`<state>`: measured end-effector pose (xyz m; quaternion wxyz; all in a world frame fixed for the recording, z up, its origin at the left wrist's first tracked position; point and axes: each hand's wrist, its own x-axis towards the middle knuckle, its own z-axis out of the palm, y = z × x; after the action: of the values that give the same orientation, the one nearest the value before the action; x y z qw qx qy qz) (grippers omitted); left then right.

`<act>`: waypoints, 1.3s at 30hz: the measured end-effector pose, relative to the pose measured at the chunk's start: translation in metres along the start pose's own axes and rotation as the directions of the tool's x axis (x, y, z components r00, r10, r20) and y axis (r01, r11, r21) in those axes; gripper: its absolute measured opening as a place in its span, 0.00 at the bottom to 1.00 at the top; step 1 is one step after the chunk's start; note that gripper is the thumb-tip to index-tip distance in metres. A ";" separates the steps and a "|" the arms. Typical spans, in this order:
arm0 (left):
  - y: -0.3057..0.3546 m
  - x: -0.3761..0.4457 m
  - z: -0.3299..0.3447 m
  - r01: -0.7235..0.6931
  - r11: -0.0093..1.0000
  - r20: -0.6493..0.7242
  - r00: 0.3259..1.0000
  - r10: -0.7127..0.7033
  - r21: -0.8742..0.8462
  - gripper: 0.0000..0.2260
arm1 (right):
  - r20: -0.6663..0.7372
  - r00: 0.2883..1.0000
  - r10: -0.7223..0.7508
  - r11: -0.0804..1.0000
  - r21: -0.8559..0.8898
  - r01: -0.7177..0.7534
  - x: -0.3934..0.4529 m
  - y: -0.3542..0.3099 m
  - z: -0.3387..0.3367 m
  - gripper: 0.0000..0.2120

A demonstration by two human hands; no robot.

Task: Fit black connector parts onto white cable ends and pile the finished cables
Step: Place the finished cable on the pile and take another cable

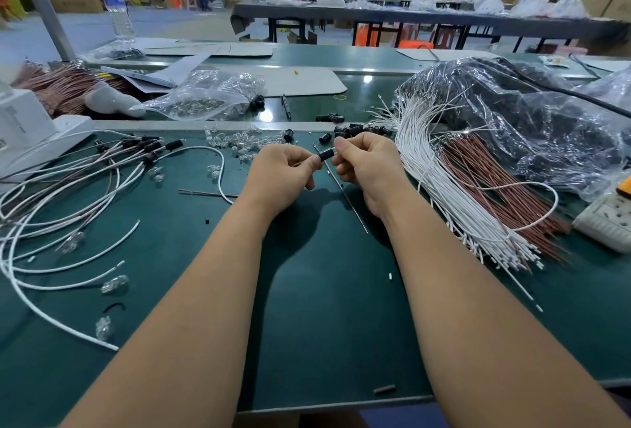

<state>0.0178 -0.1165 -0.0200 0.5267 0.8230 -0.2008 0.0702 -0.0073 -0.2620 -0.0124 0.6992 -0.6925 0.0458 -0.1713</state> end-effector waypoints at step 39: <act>0.004 -0.001 -0.002 0.032 0.998 0.026 0.999 -0.030 -0.051 0.09 | -0.048 0.997 0.065 0.981 0.186 -0.055 0.005 -0.001 -0.001 0.07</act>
<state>0.0151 -0.1161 -0.0164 0.5459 0.8132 -0.1963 0.0466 -0.0031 -0.2643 -0.0106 0.7637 -0.6184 0.0694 -0.1721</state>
